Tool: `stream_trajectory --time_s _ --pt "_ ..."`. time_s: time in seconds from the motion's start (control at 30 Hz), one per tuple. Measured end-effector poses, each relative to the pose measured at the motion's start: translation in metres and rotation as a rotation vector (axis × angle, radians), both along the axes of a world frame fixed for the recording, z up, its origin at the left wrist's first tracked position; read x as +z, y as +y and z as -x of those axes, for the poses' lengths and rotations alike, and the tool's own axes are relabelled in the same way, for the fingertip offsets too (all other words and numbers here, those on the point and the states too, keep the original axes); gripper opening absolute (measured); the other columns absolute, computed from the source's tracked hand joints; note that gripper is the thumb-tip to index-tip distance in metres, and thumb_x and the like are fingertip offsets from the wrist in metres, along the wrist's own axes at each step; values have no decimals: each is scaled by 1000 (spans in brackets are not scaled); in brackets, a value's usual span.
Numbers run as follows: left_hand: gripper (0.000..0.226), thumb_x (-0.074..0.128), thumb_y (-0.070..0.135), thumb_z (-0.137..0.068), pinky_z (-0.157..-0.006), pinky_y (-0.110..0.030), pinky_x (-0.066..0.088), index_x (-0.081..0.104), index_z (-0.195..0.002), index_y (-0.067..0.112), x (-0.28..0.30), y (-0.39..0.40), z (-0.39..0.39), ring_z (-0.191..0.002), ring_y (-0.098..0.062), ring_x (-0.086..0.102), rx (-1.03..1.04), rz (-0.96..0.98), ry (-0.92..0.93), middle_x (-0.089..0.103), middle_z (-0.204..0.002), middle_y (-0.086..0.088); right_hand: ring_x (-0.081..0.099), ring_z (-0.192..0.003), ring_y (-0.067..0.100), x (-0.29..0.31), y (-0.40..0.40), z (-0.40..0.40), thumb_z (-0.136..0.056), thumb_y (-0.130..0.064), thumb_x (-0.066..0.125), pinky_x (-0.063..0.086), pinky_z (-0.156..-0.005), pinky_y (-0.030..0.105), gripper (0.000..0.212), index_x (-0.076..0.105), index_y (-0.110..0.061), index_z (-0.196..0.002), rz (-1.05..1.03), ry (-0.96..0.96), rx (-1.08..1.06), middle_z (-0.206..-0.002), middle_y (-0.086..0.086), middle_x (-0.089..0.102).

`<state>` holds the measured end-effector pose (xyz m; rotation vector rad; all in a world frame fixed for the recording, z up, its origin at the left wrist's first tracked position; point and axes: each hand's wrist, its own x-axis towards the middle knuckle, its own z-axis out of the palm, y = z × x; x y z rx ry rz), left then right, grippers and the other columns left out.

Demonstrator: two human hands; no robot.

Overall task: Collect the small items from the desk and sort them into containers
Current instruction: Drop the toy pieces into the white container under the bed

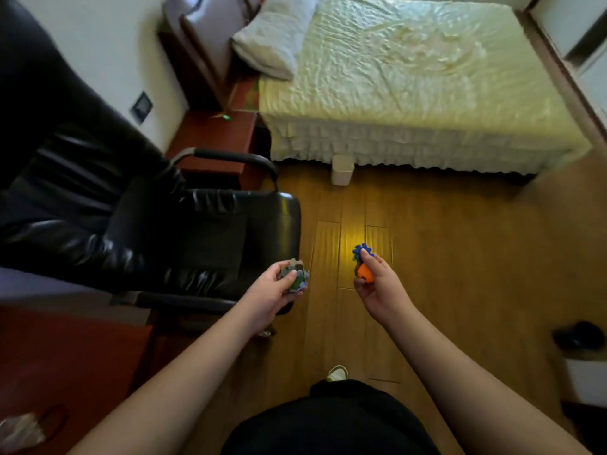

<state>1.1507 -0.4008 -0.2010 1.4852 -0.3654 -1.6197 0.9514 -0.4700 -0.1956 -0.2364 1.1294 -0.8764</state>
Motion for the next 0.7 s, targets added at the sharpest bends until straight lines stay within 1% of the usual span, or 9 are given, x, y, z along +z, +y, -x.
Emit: stream_trajectory --time_s 0.13,0.2,0.33,0.4,0.47,0.53,0.63,0.7 --pt "29 54 15 -96 -89 -34 55 51 -125 17 2 -50 37 -107 -25 65 -54 8 -29 61 -118 -12 52 -67 11 -2 -31 39 -88 -18 68 44 -41 16 41 51 -9 -124 -19 15 -59 -87 6 55" --pt "29 54 15 -96 -90 -35 55 51 -124 18 2 -70 47 -107 -24 65 -86 2 -54 60 -119 -12 52 -67 11 -4 -45 54 -88 -19 68 44 -41 16 44 50 -8 -127 -26 14 -82 -88 7 54" --pt "27 53 14 -96 -88 -33 56 52 -123 19 4 -112 56 -106 -24 65 -133 -7 -63 60 -121 -13 51 -70 11 -7 -73 73 -88 -19 68 45 -42 15 49 49 -7 -132 -42 12 -134 -91 7 53" --pt "24 53 14 -96 -86 -33 56 52 -120 20 2 -135 59 -106 -25 66 -165 -8 -55 60 -121 -14 50 -69 11 -7 -90 76 -89 -17 66 44 -41 15 50 48 -5 -133 -42 -2 -156 -87 6 54" --pt "27 54 14 -95 -84 -32 57 52 -122 19 -3 -158 61 -106 -25 66 -196 -13 -37 59 -122 -15 50 -68 11 -7 -109 75 -89 -16 66 43 -41 14 49 48 -4 -133 -48 -2 -157 -86 6 54" --pt "32 56 14 -94 -84 -32 57 51 -126 19 -9 -182 63 -105 -25 67 -214 -17 -3 58 -123 -15 51 -69 11 -9 -130 73 -88 -17 67 44 -42 15 49 48 -6 -132 -50 2 -149 -89 7 54" --pt "29 56 16 -94 -86 -34 56 52 -122 23 -21 -224 62 -105 -25 67 -256 -16 -2 57 -123 -15 52 -72 12 -16 -170 66 -87 -20 68 45 -42 16 49 49 -8 -131 -63 46 -137 -93 8 54" --pt "27 55 15 -95 -84 -33 57 52 -120 23 -28 -252 57 -105 -26 67 -271 -13 1 57 -123 -15 53 -74 13 -20 -198 59 -87 -20 68 45 -43 16 49 49 -9 -130 -68 54 -120 -96 9 54"
